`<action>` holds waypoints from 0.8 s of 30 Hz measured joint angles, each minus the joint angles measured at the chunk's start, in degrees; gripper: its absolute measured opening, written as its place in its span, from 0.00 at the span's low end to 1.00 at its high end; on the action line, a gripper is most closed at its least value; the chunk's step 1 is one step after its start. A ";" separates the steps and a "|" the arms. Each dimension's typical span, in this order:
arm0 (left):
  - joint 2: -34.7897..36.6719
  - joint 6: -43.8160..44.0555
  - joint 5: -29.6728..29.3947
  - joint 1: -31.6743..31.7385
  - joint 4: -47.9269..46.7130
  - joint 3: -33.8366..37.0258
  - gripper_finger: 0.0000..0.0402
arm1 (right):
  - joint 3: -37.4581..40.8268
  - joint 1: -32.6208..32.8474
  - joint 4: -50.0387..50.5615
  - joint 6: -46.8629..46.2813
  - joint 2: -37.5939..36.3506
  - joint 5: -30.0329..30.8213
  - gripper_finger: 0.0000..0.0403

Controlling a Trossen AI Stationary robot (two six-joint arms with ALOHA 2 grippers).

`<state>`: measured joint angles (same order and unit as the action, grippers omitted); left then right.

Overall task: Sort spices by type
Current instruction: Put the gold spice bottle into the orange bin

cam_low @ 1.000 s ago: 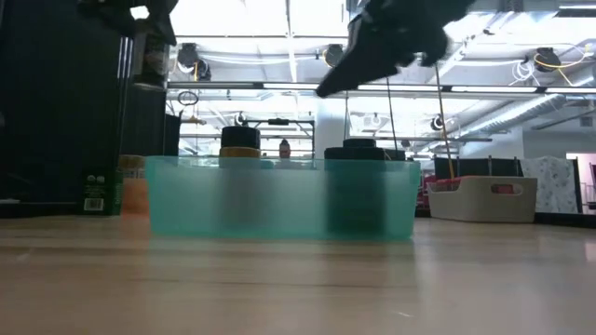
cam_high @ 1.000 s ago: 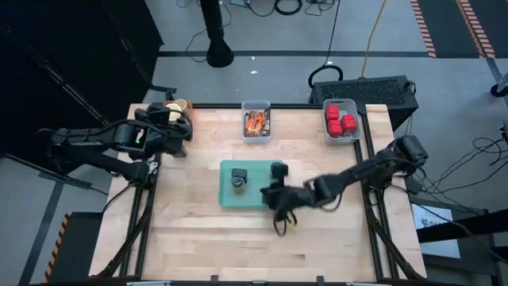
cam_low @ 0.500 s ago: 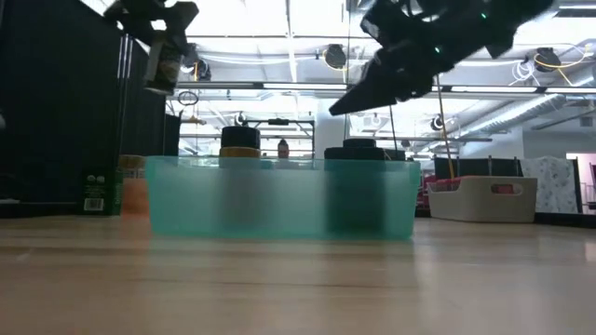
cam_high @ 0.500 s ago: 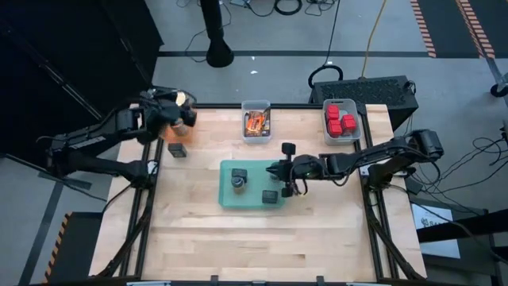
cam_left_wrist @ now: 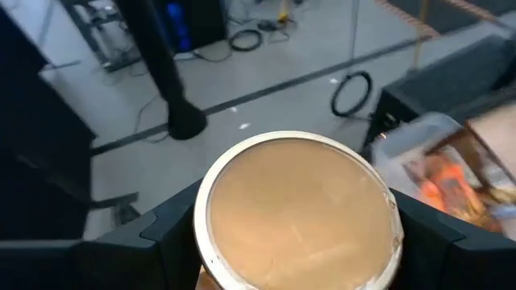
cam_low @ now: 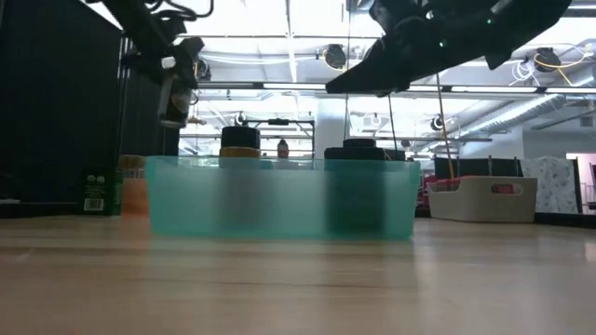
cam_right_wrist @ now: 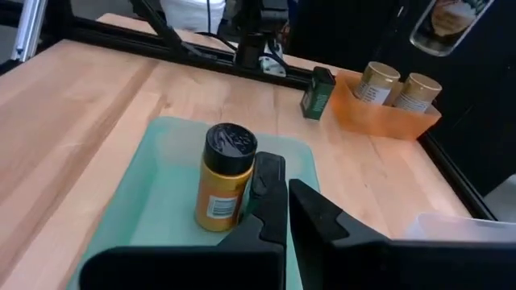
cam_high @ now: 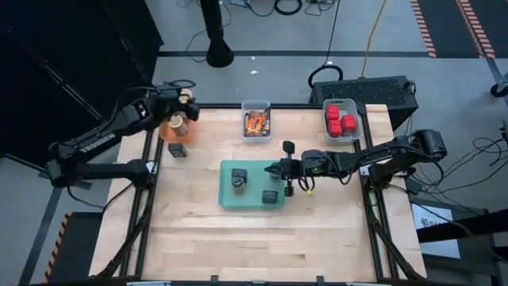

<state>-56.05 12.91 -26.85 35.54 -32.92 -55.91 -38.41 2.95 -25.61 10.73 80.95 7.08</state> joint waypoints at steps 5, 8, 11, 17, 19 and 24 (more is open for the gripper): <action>5.02 0.22 5.45 3.77 2.17 4.08 0.69 | 0.00 -0.04 -0.39 -1.04 0.00 0.04 0.00; 8.92 0.26 5.38 6.49 1.96 6.61 0.69 | 0.00 -0.13 -0.93 -1.38 0.00 0.03 0.00; 12.50 1.18 5.42 9.85 3.03 7.71 0.69 | -0.01 -0.47 -3.09 -1.99 0.00 0.04 0.00; 13.08 1.30 0.76 16.84 2.53 10.87 0.69 | -0.02 -1.47 -4.95 -2.13 0.00 0.05 0.00; 11.69 0.88 -1.07 19.03 2.96 11.90 0.69 | -0.02 -1.53 -5.15 -2.32 0.02 0.08 0.00; 10.82 0.26 -3.40 19.04 7.04 13.78 0.69 | -0.04 -1.51 -6.29 -2.57 0.04 0.08 0.00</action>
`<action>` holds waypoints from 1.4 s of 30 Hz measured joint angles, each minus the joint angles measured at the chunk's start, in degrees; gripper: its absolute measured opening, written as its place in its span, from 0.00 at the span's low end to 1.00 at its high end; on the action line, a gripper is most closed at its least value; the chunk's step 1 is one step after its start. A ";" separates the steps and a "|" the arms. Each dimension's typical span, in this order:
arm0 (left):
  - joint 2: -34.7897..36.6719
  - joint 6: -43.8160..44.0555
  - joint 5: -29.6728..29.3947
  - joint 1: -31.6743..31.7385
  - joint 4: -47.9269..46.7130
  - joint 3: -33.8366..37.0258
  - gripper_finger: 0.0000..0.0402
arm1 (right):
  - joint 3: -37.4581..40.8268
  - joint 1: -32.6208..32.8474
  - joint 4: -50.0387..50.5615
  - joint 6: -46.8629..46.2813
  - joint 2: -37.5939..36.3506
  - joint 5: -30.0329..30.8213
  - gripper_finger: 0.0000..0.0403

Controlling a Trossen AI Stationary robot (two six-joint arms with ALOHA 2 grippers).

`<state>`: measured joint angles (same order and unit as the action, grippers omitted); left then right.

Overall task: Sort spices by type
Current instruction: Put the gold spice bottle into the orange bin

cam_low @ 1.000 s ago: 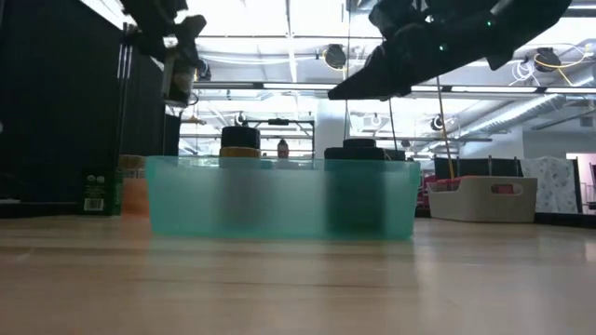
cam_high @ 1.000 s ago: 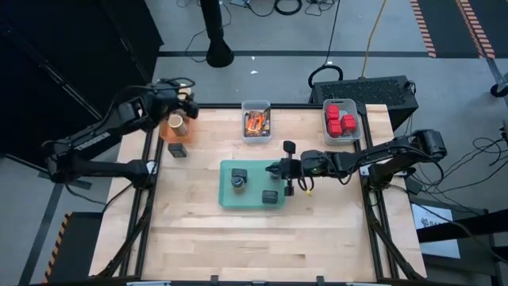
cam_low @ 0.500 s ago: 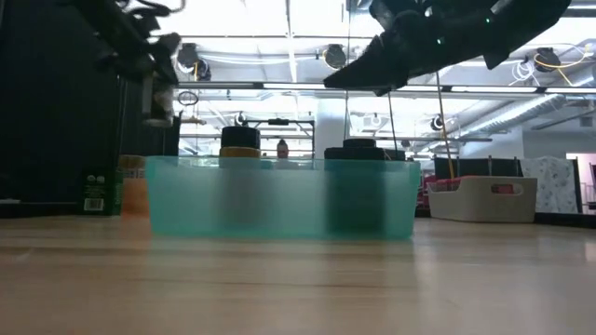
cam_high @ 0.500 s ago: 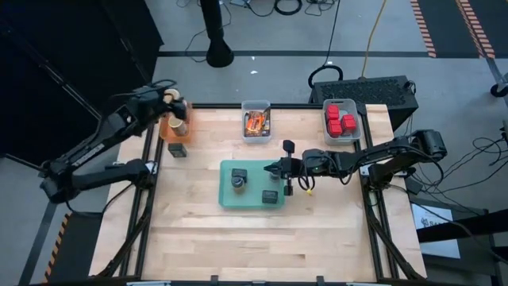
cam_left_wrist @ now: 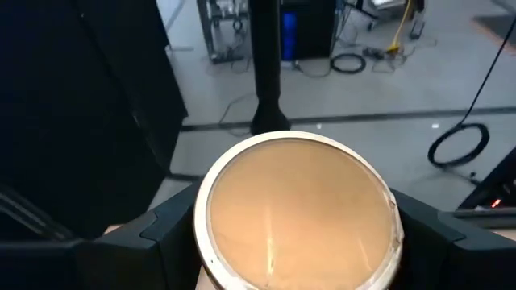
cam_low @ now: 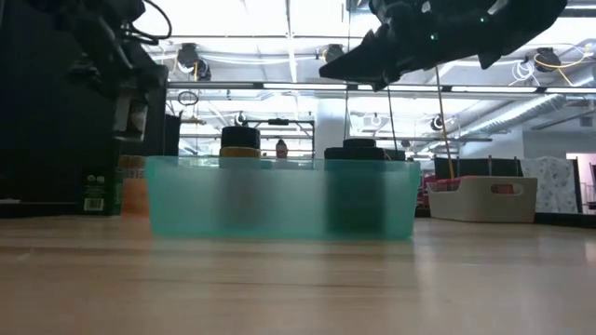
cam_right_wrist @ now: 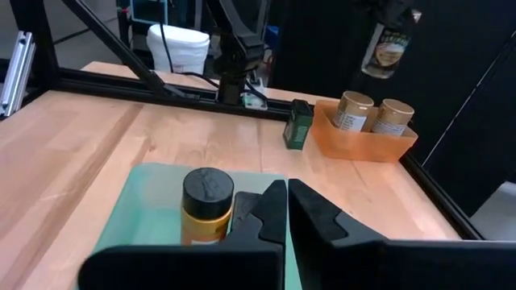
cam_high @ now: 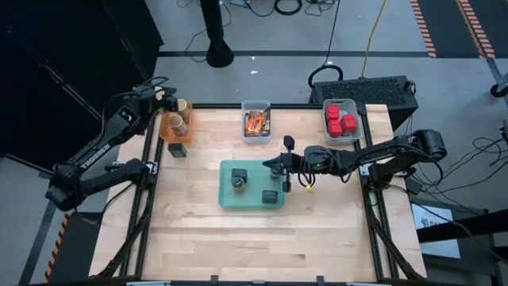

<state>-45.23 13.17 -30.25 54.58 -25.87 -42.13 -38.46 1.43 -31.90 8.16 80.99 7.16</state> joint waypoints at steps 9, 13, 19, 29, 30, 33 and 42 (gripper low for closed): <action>-3.35 3.54 -4.87 -1.27 -0.91 0.46 0.69 | 0.00 0.00 -0.06 0.00 0.00 0.01 0.00; -5.52 4.50 -8.87 -3.12 -1.52 0.46 0.69 | 0.00 0.00 -0.04 0.00 0.00 0.02 0.00; -7.70 6.04 -12.64 -3.83 -1.83 0.46 0.69 | 0.00 0.00 0.12 0.15 0.00 0.02 0.00; -12.06 10.16 -16.87 -6.53 -1.64 1.40 0.69 | -0.02 0.04 0.40 0.91 0.00 0.01 0.00; -12.33 10.50 -17.30 -6.50 -1.53 1.40 0.69 | -0.02 0.04 0.40 1.00 0.00 0.02 0.00; -13.23 11.69 -18.08 -6.49 -1.52 1.40 0.69 | -0.02 0.04 0.44 1.07 0.00 0.02 0.00; -16.95 13.88 -21.68 -7.24 -2.29 1.40 0.69 | -0.04 0.11 1.03 1.53 0.00 0.02 0.00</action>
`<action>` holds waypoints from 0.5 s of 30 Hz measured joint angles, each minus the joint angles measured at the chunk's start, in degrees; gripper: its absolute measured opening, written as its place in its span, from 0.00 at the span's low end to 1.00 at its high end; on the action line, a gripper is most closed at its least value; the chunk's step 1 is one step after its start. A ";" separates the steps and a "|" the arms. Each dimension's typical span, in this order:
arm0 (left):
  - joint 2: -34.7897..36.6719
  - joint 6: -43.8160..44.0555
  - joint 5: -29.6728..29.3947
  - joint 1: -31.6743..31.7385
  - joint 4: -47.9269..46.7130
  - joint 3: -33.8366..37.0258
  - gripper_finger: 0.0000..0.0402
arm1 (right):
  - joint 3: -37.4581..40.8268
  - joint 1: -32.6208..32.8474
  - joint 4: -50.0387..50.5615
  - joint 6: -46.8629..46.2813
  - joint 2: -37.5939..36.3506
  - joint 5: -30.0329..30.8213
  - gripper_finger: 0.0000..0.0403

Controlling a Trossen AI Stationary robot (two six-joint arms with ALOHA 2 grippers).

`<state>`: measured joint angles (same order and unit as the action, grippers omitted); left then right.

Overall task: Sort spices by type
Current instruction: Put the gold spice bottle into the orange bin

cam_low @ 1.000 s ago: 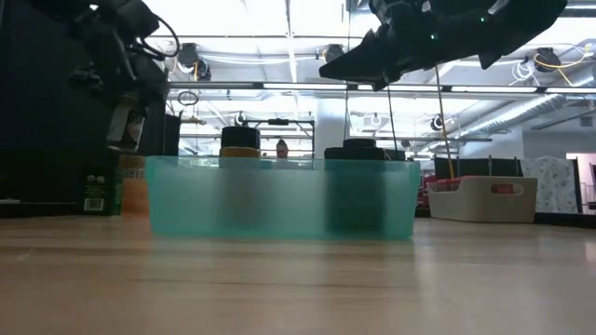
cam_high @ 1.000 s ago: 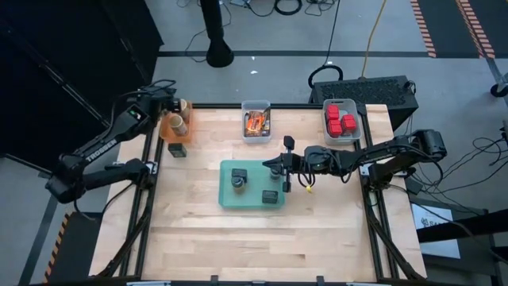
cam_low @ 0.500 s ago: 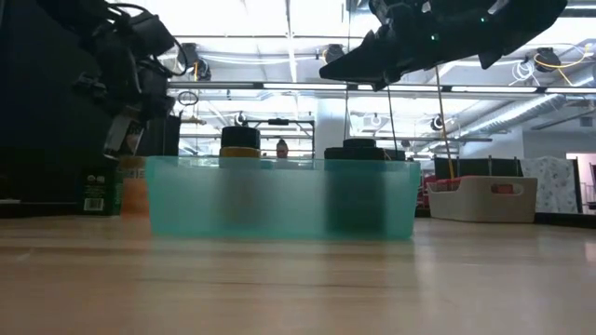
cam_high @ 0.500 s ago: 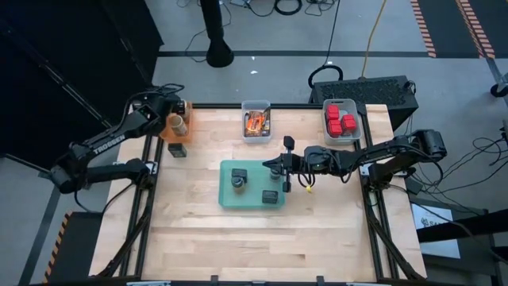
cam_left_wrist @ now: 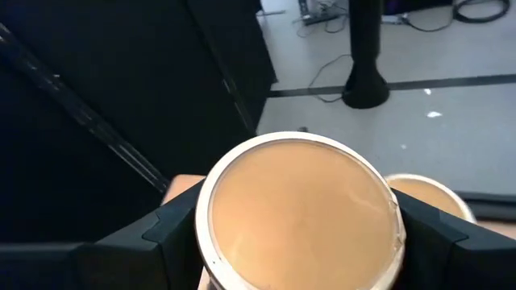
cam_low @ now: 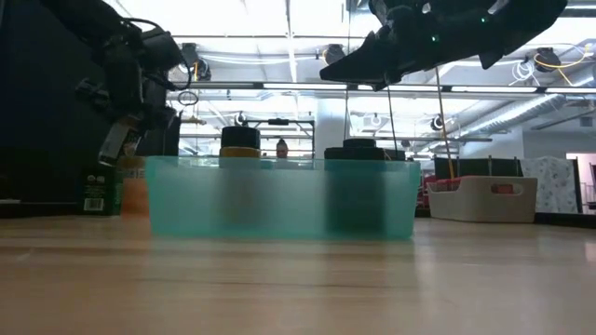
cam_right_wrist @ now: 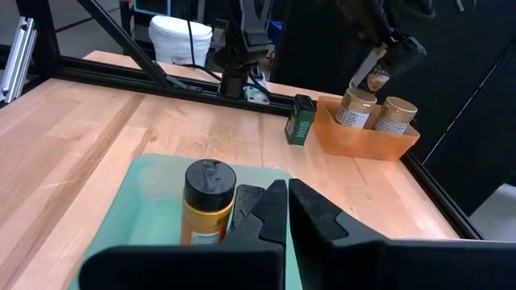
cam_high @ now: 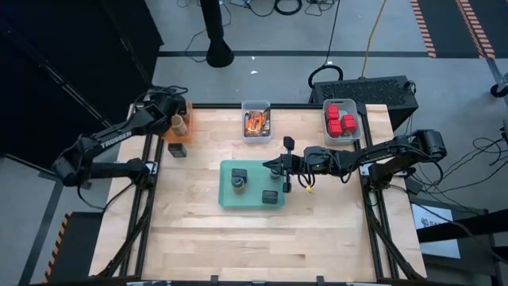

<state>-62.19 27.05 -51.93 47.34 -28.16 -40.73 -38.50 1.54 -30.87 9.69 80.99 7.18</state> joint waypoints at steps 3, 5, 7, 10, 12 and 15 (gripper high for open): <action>-0.72 1.42 1.47 -1.30 0.12 0.00 0.69 | 0.00 0.00 -0.01 0.00 0.00 0.00 0.00; -1.02 2.44 2.45 -2.10 0.77 0.00 0.69 | 0.00 0.00 -0.02 0.01 0.00 0.00 0.00; -1.41 2.58 3.01 -2.51 0.85 0.00 0.69 | 0.00 0.00 -0.04 0.14 0.00 -0.02 0.00; -2.28 2.67 4.30 -2.48 0.87 0.00 0.69 | 0.00 0.02 -0.04 0.22 0.00 -0.02 0.00; -3.10 2.63 6.07 -2.24 1.45 0.00 0.69 | 0.00 0.09 -0.06 0.22 0.00 -0.02 0.00; -4.17 2.67 6.72 -1.57 2.07 0.02 0.69 | 0.00 0.09 -0.05 0.19 0.00 -0.02 0.00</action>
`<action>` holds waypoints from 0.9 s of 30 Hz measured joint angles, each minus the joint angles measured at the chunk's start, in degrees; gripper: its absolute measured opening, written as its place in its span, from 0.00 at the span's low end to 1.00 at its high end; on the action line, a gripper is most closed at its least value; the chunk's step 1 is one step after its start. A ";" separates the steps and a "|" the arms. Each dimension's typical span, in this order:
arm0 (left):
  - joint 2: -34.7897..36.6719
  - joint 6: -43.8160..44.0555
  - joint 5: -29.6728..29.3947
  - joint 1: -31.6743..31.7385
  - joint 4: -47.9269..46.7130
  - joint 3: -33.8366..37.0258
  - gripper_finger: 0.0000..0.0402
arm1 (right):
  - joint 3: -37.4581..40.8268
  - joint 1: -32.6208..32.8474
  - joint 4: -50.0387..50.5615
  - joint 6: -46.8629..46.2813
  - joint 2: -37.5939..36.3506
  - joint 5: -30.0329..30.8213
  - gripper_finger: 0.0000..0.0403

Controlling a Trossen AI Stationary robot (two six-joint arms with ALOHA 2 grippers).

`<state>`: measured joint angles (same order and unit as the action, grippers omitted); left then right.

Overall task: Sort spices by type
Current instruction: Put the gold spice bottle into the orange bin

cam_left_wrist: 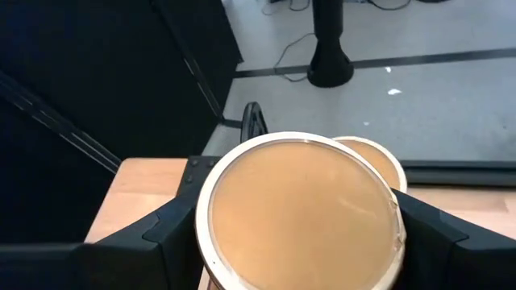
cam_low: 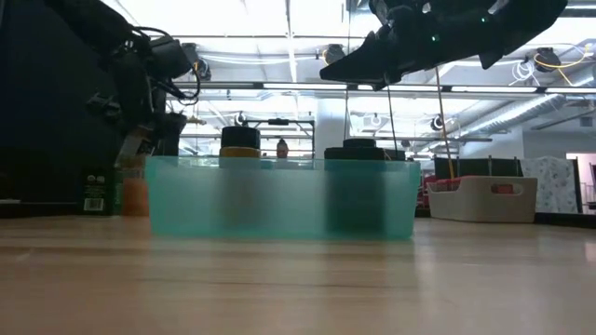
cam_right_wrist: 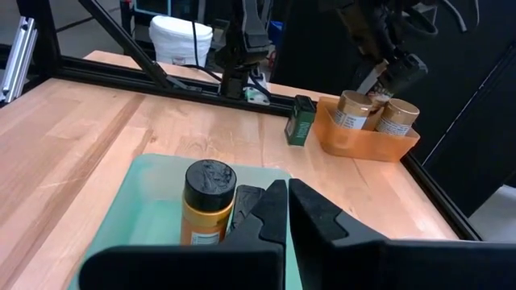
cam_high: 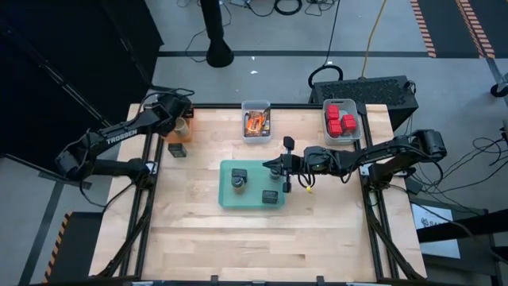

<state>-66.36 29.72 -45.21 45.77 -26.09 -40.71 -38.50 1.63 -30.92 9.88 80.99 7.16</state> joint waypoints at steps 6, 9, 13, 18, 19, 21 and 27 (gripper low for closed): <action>-1.81 0.00 1.41 0.79 0.41 0.00 0.69 | 0.00 0.00 0.05 0.03 0.00 0.00 0.00; -2.90 0.00 1.54 0.79 0.22 0.00 0.69 | 0.00 0.00 0.04 0.12 0.00 0.00 0.00; -4.36 0.45 1.75 0.79 0.31 0.00 0.69 | 0.00 0.00 0.09 0.12 0.00 -0.02 0.00; -4.73 1.48 1.84 0.69 0.97 0.00 0.69 | 0.00 0.00 0.15 0.07 0.00 -0.02 0.00; -4.73 1.48 1.87 0.64 1.36 0.01 0.69 | 0.00 0.00 0.23 0.07 0.00 0.00 0.00; -4.71 1.48 2.31 0.64 2.77 0.43 0.69 | 0.00 0.00 0.27 0.07 0.00 -0.01 0.00; -4.69 2.52 3.29 0.76 6.06 3.77 0.69 | 0.00 0.00 0.29 0.05 0.00 -0.02 0.00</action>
<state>-71.05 32.24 -41.92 46.54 -20.03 -36.94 -38.50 1.63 -30.63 9.93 80.99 7.14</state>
